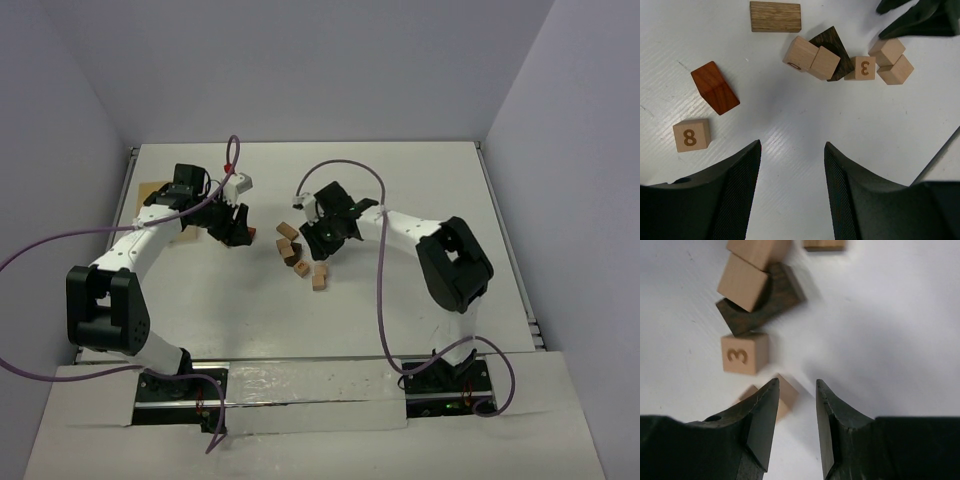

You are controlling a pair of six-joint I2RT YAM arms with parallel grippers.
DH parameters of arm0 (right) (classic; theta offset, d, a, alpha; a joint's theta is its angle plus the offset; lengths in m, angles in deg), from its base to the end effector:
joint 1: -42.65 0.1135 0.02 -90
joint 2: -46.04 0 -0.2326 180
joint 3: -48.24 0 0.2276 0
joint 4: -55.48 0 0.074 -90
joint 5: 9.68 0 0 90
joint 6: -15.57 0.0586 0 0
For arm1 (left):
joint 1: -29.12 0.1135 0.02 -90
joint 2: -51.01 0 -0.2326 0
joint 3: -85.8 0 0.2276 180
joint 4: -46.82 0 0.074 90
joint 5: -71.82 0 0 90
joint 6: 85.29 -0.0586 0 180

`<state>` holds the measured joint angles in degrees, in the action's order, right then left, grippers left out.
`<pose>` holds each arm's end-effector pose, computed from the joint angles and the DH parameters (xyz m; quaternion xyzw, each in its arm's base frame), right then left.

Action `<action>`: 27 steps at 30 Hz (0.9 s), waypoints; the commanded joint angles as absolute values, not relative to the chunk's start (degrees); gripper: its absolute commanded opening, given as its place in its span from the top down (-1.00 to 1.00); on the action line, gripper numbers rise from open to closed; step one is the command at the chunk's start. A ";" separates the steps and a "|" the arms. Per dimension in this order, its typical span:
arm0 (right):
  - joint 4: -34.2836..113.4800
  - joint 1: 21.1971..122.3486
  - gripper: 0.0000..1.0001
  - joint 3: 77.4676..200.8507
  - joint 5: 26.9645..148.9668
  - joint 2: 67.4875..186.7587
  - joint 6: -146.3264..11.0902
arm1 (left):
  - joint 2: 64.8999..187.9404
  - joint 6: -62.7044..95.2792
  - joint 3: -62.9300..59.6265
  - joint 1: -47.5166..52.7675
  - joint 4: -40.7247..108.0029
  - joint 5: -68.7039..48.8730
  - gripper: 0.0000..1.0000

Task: Build the wood block tower

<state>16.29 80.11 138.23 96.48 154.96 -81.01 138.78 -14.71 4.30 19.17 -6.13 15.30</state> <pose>0.2913 0.2438 0.1491 -0.3927 0.8681 0.2027 0.2261 0.2900 -0.0837 0.2155 0.3080 0.8737 -0.2558 0.2762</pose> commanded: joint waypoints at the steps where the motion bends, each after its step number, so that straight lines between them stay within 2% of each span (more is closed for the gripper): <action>1: 15.56 74.56 0.15 136.96 96.48 146.57 -82.55 | 137.30 -13.82 4.16 19.54 -3.59 17.52 -0.20; 11: 14.95 72.36 0.21 130.39 89.64 145.20 -87.78 | 136.96 -14.06 4.08 19.54 -4.13 17.86 -0.20; 19: 12.65 74.52 0.16 130.80 84.61 148.54 -86.67 | 136.93 -13.62 3.80 19.54 -4.99 18.39 -0.26; 27: 11.92 77.89 0.15 132.09 84.91 150.88 -84.25 | 136.91 -12.92 4.26 19.54 -4.61 18.15 -0.26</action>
<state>12.91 76.01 130.23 85.65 149.51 -85.79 138.67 -13.65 4.48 19.17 -5.35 16.59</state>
